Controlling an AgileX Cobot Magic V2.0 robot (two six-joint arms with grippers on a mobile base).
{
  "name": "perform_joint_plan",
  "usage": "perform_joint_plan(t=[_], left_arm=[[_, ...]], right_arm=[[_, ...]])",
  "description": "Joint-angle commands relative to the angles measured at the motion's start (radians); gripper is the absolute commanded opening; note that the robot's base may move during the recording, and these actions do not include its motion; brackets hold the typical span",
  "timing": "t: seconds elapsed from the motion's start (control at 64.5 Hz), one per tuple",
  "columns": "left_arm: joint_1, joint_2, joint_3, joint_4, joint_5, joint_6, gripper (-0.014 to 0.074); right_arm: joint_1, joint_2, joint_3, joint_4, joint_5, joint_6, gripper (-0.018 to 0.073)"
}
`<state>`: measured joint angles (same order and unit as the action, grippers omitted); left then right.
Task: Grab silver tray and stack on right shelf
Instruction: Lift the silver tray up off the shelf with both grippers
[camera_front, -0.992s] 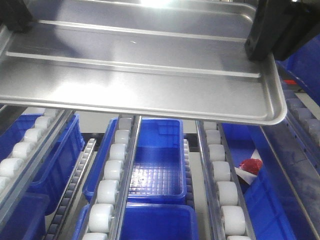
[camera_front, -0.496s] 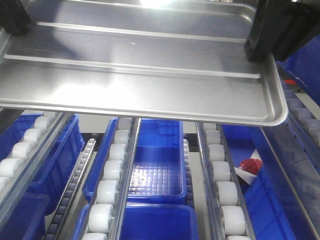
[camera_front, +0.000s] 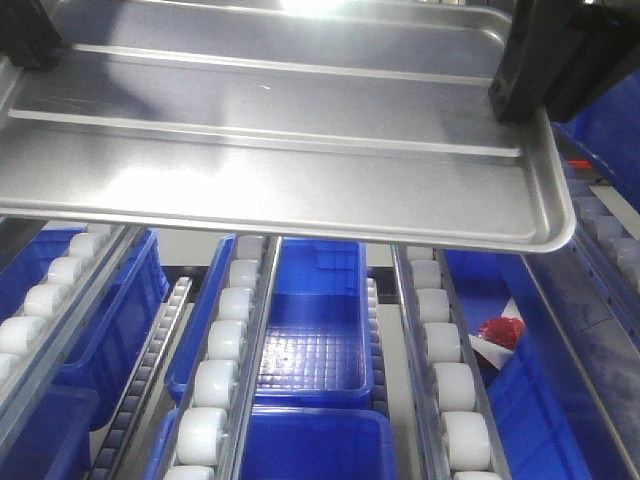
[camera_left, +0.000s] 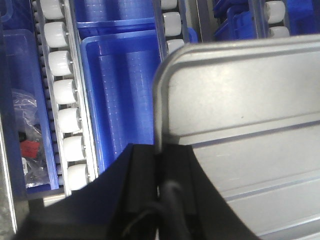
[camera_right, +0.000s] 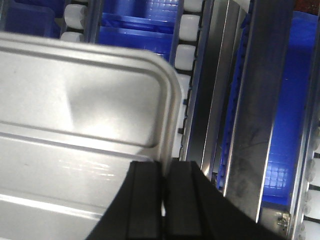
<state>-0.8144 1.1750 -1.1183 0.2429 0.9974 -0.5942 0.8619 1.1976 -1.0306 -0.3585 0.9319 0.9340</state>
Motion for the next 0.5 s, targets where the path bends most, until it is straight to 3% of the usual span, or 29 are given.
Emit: perform_joint_plan(t=[0.0,0.481], left_arm=[[-0.012,-0.023,-0.030,0.017,-0.030,0.013,-0.0093],[-0.012,-0.023,-0.030,0.017,-0.030,0.013,-0.0093]], right_arm=[[-0.002,-0.027,-0.026,-0.039,-0.041,-0.026,0.0056],[-0.002,-0.027,-0.026,-0.039,-0.041,-0.026,0.0056]])
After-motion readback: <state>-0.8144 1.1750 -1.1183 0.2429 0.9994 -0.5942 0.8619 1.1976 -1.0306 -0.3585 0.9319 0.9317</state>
